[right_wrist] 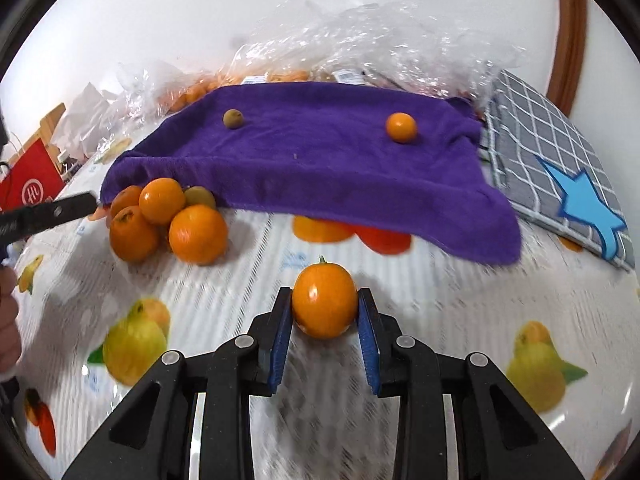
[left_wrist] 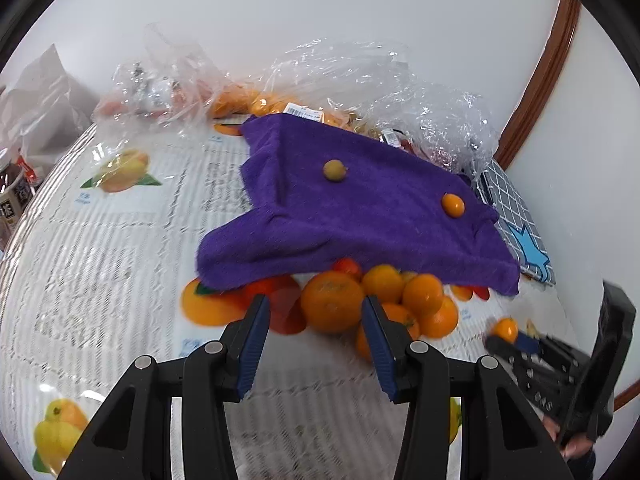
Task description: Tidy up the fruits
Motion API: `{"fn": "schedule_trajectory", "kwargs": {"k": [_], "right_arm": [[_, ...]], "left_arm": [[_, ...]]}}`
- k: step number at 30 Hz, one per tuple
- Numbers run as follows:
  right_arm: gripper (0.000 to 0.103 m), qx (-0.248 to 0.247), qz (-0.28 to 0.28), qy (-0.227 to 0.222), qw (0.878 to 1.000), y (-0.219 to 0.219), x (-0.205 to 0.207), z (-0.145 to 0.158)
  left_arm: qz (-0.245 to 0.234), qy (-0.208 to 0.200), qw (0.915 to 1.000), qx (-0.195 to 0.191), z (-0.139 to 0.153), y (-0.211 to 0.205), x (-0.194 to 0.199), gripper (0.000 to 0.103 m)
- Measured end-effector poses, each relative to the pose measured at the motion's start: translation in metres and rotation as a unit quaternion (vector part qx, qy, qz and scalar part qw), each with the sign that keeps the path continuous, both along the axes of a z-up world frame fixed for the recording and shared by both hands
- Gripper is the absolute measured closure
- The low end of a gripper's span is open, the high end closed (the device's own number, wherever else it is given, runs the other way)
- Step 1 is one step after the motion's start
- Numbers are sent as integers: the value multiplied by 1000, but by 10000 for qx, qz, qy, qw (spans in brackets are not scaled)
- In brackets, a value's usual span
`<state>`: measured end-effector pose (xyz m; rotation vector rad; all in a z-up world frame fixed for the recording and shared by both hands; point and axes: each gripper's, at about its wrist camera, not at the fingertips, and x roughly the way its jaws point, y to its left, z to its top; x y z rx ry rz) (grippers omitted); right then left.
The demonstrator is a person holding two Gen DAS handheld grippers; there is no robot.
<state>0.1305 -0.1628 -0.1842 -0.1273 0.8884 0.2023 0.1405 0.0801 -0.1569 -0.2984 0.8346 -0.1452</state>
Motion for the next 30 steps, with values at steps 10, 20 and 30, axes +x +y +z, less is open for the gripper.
{"fn": "schedule_trajectory", "kwargs": {"k": [10,20,30], "right_arm": [[71,65,-177,84,9998,-9,0,-2],[71,197,-166,110,9996,-12,2,-1],[71,197,-168,111,9996,-12,2,-2]], "left_arm": [[3,354,9993,-151,-13,-12,22,58],[30,363,9990,-253,-14,-8,19,64],[167,316,9994,36,-13,8,-12,64]]}}
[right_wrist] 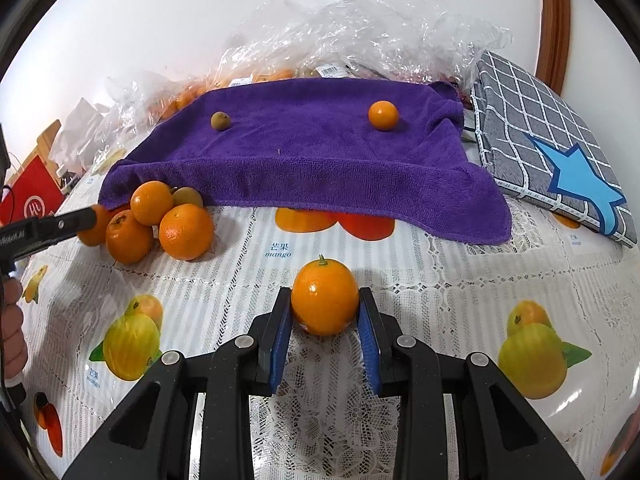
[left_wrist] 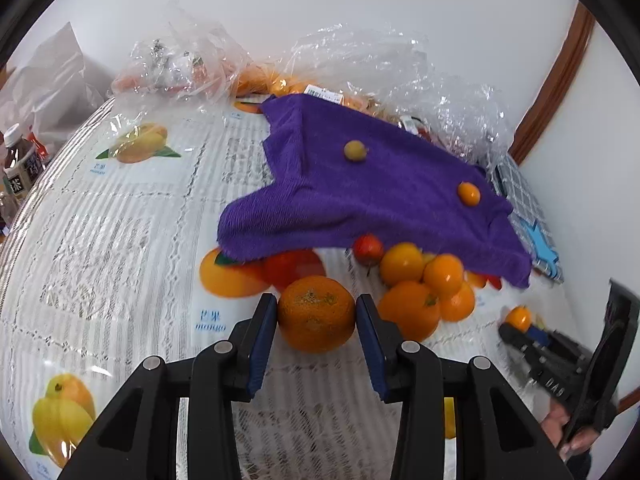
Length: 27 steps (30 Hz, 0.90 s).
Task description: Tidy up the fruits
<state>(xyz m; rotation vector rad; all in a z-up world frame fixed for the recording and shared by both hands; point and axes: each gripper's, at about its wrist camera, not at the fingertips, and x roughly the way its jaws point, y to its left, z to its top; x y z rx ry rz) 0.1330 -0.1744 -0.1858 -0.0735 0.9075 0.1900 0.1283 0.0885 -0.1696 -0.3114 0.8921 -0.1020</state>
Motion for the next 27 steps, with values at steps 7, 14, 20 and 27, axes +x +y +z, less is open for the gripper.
{"fn": "schedule_trajectory", "kwargs": {"k": [7,14,20,27], "right_arm": [[50,16,218,39,9998,6,-2,-1],[48,-189,295,34,9994,12,-3,-2],[48,-73,216,38,9997,5,-1,-1],[48,67,-143,18,9999,-5,6,0]], "left_arm": [[-78,-245,9992,293,-4,-10,-6,63],[-96,-90,9993,351,-10,-13,-1,62],[-144,-97,9992,372,-12,-15,0,61],[-62,-183,9997,-141,-14,-3,-3,62]]}}
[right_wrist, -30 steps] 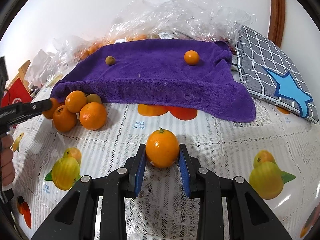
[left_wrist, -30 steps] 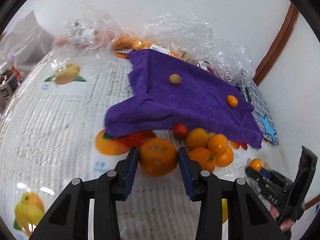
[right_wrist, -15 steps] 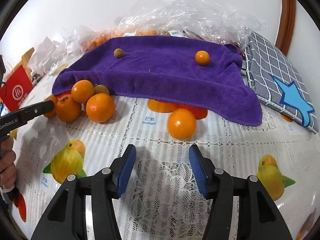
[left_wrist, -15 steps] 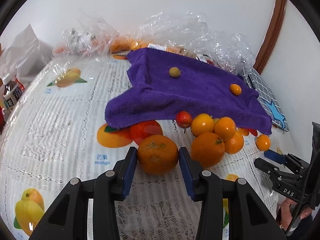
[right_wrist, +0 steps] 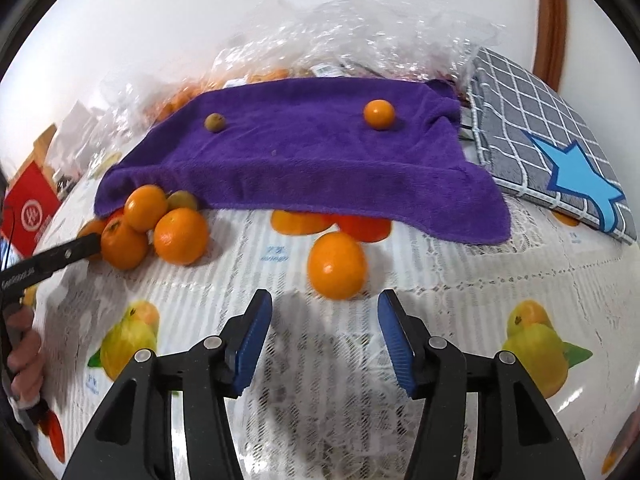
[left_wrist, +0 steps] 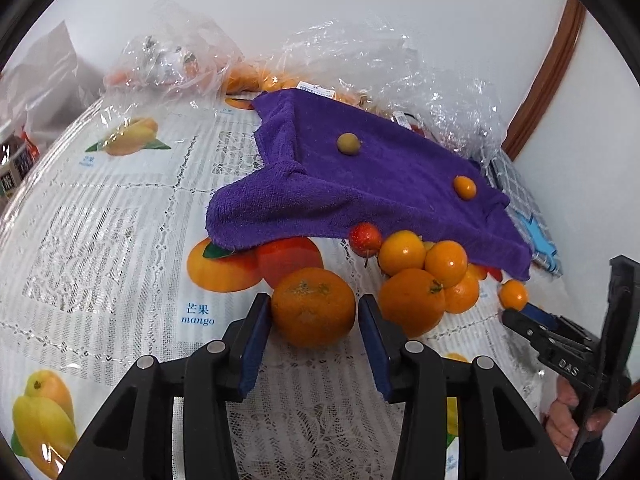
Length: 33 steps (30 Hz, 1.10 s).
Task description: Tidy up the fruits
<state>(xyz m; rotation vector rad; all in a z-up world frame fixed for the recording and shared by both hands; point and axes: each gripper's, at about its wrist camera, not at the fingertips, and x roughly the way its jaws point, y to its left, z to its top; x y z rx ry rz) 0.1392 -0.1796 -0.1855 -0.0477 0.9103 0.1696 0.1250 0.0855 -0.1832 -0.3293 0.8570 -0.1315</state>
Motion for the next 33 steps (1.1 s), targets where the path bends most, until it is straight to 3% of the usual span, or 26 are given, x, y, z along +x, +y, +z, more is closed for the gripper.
{"fn": "schedule_trajectory", "kwargs": {"k": [5,10,14,17,33], "right_arm": [[49,113,-242,-26,9996,-6,10,1],[71,-27,-198,-47,9998,-1,12,1],[71,200,-196,-44,9996,-7,12,1],[71,335,-189,-54,9992,-10,11,2],[71,714,-53,-306,9970,-18,-2,10]], "left_arm": [[-54,-21,9999,-117,-1,0,-1,63],[-161,-54,9997,-189,0,-3,0,63],[-436,-198,9972,-583,2,-5,-3,63],[-500,-267,9974,-445,4,-13,-5,63],[-485,-553,9963,-448,14,-9,-12,63]]}}
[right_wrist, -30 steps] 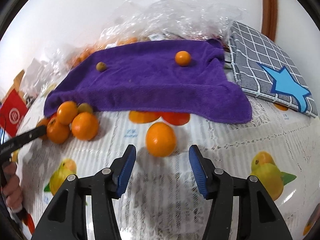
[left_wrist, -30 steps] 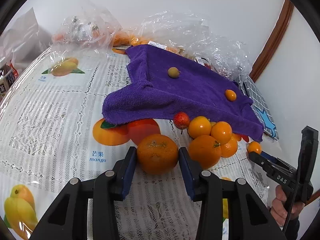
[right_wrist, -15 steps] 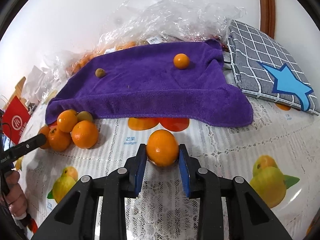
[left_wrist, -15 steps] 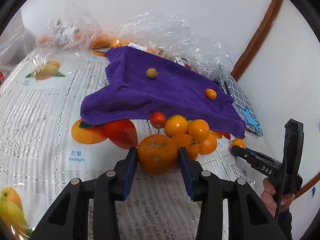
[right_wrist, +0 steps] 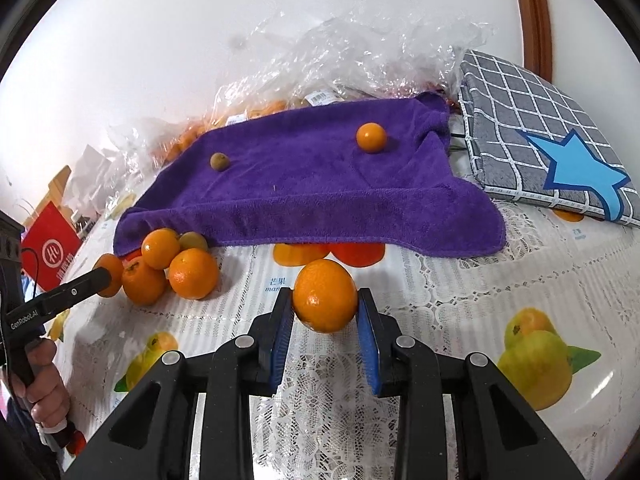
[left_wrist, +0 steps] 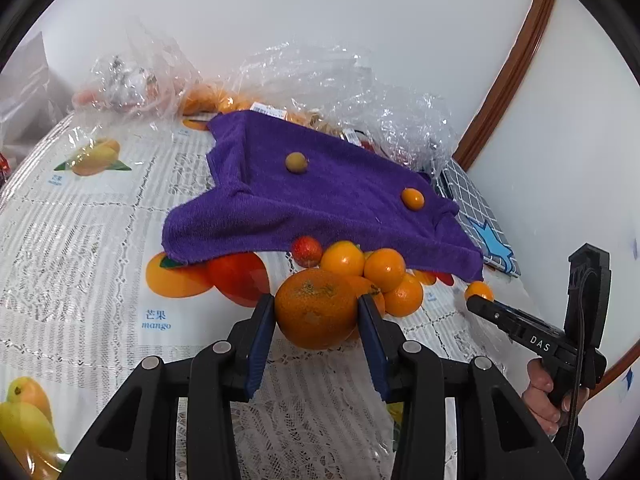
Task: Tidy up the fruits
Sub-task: 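Carry both oranges onto the purple towel and open both tools to release them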
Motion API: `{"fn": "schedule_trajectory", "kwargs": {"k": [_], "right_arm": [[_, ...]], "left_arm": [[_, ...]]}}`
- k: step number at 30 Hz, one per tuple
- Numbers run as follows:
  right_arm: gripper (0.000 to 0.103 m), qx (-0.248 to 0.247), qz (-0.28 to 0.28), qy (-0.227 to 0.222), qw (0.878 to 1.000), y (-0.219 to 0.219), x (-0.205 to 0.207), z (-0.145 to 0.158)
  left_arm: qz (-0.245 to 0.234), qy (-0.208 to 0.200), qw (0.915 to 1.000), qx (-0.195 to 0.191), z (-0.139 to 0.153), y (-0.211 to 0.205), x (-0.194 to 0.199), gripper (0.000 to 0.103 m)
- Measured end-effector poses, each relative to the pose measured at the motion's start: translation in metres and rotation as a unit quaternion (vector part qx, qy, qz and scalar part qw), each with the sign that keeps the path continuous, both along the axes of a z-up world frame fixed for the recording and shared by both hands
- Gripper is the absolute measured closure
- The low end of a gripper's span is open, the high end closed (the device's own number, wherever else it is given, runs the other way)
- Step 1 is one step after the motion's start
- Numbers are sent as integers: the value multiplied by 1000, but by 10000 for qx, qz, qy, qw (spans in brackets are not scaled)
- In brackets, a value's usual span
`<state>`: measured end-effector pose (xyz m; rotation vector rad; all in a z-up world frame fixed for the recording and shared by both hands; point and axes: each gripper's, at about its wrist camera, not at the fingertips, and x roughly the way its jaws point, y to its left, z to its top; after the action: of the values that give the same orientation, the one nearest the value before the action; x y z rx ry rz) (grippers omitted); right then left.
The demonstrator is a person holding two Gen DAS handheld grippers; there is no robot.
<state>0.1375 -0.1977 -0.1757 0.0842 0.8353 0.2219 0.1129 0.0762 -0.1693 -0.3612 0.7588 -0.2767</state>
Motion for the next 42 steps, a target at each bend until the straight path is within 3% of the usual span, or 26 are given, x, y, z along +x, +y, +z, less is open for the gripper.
{"fn": "schedule_trajectory", "kwargs": {"k": [4,11,14,23,30,42], "right_arm": [[71,16,58,20,10000,-1,-3,3],[71,-112,193,-288,9993,1,1,31],[71,-165,201,-446,9987,2,9,44],[71,-293,84,-835,9960,-4,48,80],[71,-241,21,-824,9963,-14,88,79],[71,-113,-40,-224,9997,-25,133,31]], "left_arm": [[36,-34,10000,81,8,2,-3,63],[91,-297,9984,470,50,-2,4,63],[228,-302,9968,708,67,-3,14,63],[429,-413,9941,908,98,-7,49,63],[511,-267,9925,1076,95,-15,77,63],[556,307,9910,1177,56,-30,139,63]]}}
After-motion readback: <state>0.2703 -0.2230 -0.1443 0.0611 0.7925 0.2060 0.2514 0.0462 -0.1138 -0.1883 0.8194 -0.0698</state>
